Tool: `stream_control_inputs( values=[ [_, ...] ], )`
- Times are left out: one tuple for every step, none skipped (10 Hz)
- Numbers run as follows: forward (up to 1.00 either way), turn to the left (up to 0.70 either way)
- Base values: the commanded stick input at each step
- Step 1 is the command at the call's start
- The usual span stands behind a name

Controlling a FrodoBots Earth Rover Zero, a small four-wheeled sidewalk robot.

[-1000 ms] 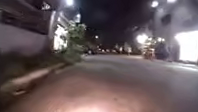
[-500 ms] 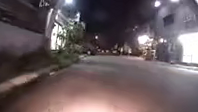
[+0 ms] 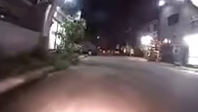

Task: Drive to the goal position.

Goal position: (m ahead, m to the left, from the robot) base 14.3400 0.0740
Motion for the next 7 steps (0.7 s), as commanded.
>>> stream_control_inputs(
  values=[
    [1.00,-0.38],
    [1.00,-0.40],
    [1.00,-0.40],
    [1.00,-0.40],
    [1.00,-0.40],
    [1.00,-0.39],
    [1.00,-0.18]
  ],
)
